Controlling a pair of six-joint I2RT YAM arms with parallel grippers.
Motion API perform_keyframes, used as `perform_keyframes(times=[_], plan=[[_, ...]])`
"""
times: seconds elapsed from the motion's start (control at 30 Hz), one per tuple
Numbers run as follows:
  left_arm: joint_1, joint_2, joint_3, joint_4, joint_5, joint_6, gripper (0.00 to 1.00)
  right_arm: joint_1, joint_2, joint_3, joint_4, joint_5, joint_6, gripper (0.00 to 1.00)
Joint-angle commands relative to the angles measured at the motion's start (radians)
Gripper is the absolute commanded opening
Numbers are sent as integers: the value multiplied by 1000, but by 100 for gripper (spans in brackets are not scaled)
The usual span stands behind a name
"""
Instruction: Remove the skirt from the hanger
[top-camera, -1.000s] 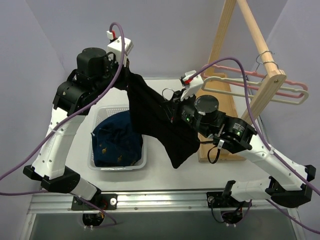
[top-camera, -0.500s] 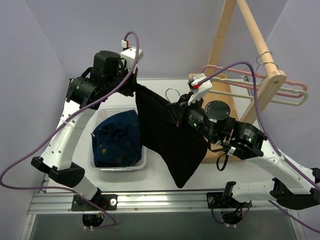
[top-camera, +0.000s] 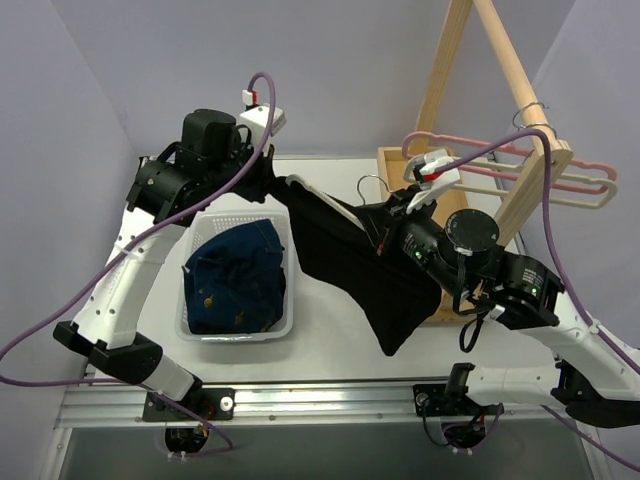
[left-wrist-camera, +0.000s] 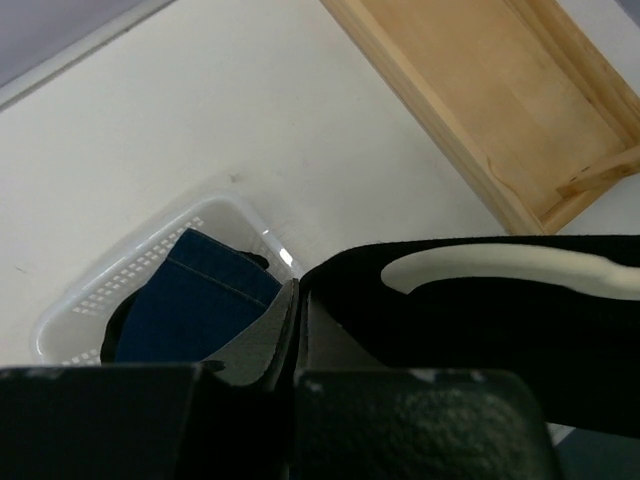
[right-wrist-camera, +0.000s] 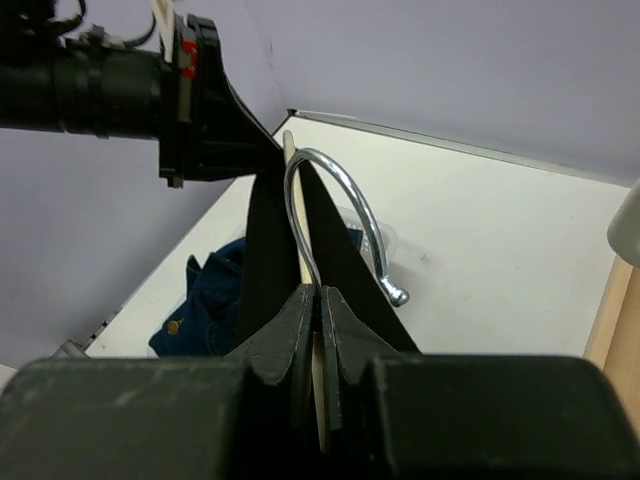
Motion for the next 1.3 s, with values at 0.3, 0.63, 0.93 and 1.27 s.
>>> perform_keyframes(times=[0.3, 0.63, 0.93, 1.27], plan=[[64, -15, -151, 32, 45, 32, 2, 9, -126, -9, 231, 73, -27, 0], [64, -268, -356, 360, 302, -92, 2, 9, -37, -110, 475, 131, 8, 0], [68, -442, -541, 633, 404, -279, 2, 14, -3, -205, 869, 142, -6, 0], [68, -479, -576, 613, 383, -249, 2, 14, 103, -31, 963, 249, -33, 0]])
